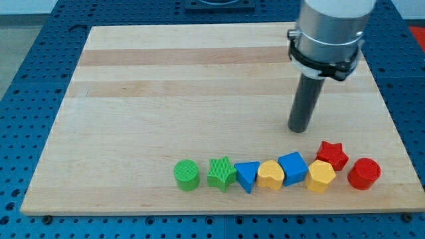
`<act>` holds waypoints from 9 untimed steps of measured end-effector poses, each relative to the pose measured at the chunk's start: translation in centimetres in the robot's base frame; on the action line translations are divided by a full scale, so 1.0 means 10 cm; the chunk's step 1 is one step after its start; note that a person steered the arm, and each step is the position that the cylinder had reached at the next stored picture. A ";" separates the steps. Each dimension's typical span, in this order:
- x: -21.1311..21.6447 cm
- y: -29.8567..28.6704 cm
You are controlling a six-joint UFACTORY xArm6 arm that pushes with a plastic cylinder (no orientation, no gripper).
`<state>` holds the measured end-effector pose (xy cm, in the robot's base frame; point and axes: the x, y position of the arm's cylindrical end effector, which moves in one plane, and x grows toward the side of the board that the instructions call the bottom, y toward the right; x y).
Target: Push red star to the left of red circle
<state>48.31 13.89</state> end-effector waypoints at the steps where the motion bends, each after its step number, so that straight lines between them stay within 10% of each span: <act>1: 0.02 0.16; 9: 0.45 0.55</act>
<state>52.81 19.39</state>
